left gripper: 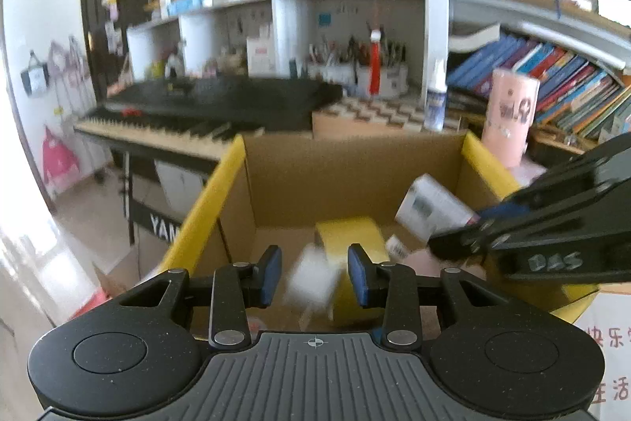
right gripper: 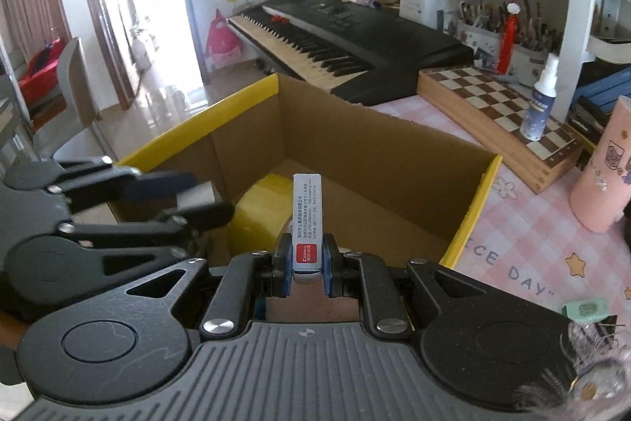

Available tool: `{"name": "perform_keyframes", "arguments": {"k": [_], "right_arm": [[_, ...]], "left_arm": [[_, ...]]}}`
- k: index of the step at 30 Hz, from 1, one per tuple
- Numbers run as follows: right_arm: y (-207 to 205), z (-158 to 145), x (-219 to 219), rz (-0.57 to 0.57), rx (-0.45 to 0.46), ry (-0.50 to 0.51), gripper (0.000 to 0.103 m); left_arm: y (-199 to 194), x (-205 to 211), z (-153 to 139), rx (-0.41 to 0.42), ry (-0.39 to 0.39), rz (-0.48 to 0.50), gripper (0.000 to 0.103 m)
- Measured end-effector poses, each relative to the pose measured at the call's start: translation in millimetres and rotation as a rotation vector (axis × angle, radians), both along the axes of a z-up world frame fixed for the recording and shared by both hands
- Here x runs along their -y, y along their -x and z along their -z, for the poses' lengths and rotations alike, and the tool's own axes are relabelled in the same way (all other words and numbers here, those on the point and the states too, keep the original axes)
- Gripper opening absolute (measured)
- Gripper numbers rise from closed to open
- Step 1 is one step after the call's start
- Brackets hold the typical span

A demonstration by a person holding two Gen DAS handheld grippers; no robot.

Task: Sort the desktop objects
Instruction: 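Lower the right tool into the box and open it to drop the card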

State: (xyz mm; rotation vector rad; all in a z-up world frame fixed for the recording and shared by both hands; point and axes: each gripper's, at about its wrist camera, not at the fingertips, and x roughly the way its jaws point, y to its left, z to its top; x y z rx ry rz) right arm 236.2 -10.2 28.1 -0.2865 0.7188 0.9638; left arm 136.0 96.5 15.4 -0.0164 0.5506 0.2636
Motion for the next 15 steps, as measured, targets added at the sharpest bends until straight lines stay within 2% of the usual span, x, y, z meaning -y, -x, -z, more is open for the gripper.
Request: {"name": "perform_keyframes", "arguments": {"k": [6,11,13,15], "right_arm": [[-2.6,6.6,-8.2,-0.036,-0.017,0.013,0.013],[-2.0,14.1,-16.5,-0.070,-0.020,0.044,0.013],[-1.4,14.6,-19.2,-0.080,-0.014,0.051,0.014],[-1.1,14.9,-21.1,-0.086,-0.012,0.056,0.014]], "left_arm": [[5.7,7.9,-9.9,0.033,-0.041,0.013,0.044],[13.0,8.7,-10.2,0.034,-0.031,-0.007,0.046],[17.5,7.7,-10.2,0.037,-0.023,-0.020,0.054],[21.8,6.8,-10.8,0.043,-0.018,-0.030,0.056]]}}
